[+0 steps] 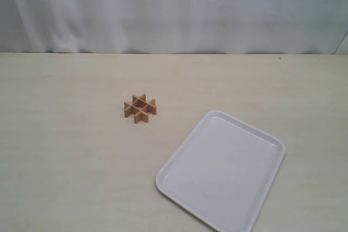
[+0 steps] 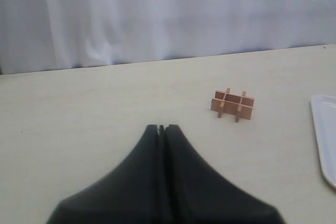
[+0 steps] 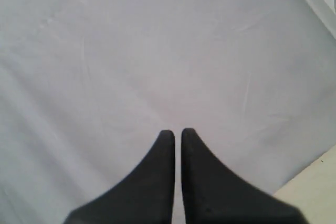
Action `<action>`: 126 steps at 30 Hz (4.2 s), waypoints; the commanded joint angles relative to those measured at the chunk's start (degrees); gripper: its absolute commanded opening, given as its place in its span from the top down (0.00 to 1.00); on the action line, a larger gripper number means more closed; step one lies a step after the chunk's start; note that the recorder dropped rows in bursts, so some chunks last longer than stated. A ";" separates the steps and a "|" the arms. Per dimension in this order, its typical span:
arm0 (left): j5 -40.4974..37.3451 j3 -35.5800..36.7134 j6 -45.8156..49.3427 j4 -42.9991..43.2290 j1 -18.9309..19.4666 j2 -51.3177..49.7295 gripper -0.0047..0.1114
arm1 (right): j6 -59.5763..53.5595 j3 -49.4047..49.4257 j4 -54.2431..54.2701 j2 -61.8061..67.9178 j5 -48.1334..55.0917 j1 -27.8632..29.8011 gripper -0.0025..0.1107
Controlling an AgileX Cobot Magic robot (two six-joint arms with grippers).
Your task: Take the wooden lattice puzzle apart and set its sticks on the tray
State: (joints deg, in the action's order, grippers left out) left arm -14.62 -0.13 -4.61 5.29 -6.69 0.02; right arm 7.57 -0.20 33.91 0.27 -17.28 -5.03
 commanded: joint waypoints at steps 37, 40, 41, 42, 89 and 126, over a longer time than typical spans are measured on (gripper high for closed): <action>0.78 0.13 -0.18 0.09 0.06 -0.02 0.96 | 48.92 -32.11 -68.60 67.92 -20.16 0.19 0.94; 0.78 0.13 -0.18 0.09 0.06 -0.02 0.96 | 63.79 -38.43 -84.43 75.46 -20.16 0.19 0.94; 0.78 0.13 -0.18 0.09 0.06 -0.02 0.96 | 68.27 -40.13 -88.46 77.73 -20.16 0.19 0.94; 0.78 0.13 -0.18 0.09 0.06 -0.02 0.96 | 72.34 -42.23 -93.36 79.92 -20.16 0.19 0.94; 0.78 0.13 -0.18 0.09 0.06 -0.02 0.96 | -2.39 -108.28 -29.84 125.30 85.57 -16.45 0.94; 0.78 0.13 -0.18 0.09 0.06 -0.02 0.96 | 17.88 -132.70 -37.28 146.55 72.87 -23.47 0.71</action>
State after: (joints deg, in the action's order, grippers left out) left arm -14.62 -0.13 -4.61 5.29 -6.69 0.02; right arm 23.85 -132.73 -2.69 145.74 56.92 -28.31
